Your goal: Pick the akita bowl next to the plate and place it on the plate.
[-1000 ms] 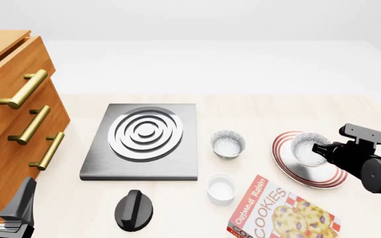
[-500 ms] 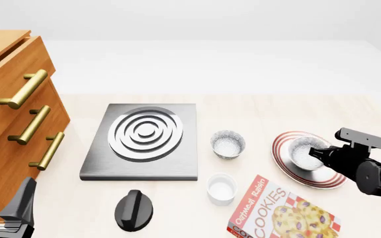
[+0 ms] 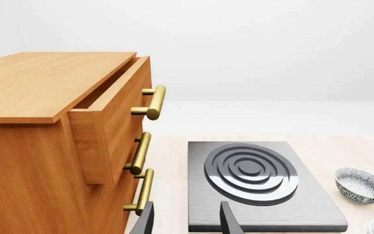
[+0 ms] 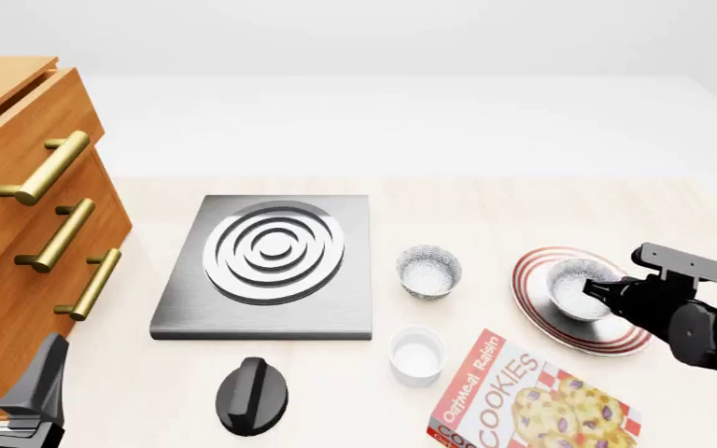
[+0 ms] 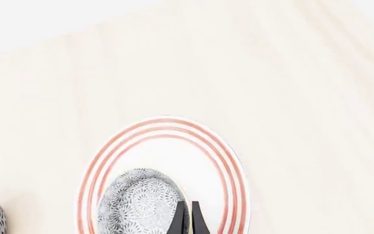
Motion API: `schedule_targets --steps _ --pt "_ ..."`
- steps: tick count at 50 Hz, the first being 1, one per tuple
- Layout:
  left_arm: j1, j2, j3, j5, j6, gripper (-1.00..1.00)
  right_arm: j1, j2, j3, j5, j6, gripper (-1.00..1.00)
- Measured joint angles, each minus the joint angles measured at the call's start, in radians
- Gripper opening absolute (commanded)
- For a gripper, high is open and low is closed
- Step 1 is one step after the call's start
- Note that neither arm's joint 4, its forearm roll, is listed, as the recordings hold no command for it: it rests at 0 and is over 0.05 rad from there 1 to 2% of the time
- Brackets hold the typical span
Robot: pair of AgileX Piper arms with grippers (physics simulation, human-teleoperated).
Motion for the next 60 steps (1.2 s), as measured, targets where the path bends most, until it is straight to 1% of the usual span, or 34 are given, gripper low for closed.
schedule_targets --steps 5,6,22,34,46,60 --pt "0.000 0.000 0.000 0.000 0.000 1.00 0.000 0.001 -0.002 0.002 -0.001 -1.00" --pt "0.000 0.000 0.000 0.000 0.000 1.00 0.000 0.001 -0.002 0.003 0.000 1.00" --pt "0.000 0.000 0.000 0.000 0.000 1.00 0.011 -0.006 -0.010 0.027 0.023 1.00" --pt "0.000 0.000 0.000 0.000 0.000 1.00 0.013 -0.047 -0.020 0.067 0.039 1.00" --pt "0.000 0.000 0.000 0.000 0.000 1.00 0.010 -0.161 -0.032 0.148 0.065 1.00" --pt "0.000 0.000 0.000 0.000 0.000 1.00 0.029 -0.325 -0.026 0.227 0.099 1.00"
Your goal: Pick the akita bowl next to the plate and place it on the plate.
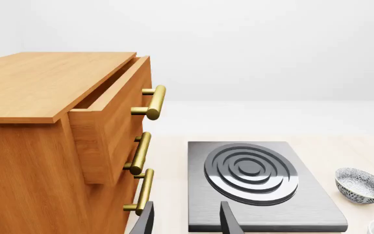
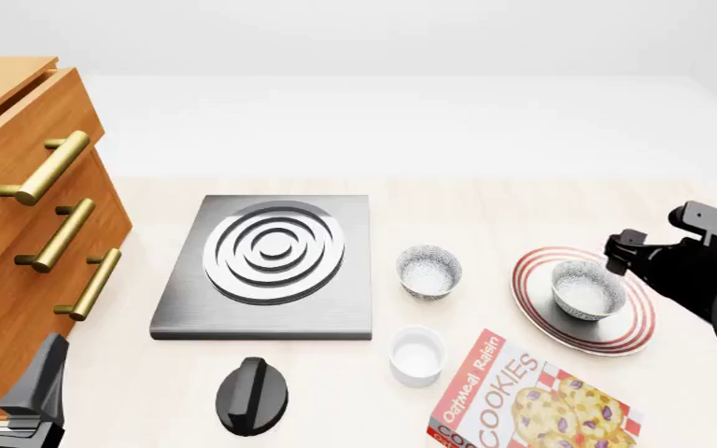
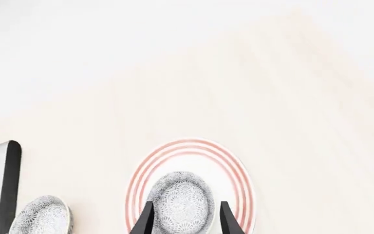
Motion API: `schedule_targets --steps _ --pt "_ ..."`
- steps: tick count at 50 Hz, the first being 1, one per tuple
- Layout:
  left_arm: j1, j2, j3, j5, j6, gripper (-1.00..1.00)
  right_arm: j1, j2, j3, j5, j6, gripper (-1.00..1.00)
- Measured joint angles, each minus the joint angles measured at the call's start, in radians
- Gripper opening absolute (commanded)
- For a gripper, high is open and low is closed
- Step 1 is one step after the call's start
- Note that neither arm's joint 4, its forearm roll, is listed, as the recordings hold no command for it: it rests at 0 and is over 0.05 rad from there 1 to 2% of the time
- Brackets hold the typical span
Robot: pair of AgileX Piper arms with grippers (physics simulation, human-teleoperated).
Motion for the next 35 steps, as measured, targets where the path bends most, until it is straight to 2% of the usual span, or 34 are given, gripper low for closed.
schedule_targets --steps 19,35 --pt "0.000 0.000 0.000 0.000 0.000 1.00 0.035 -0.163 0.029 0.030 0.064 1.00" --pt "0.000 0.000 0.000 0.000 0.000 1.00 0.064 -0.244 0.081 -0.033 0.145 1.00"
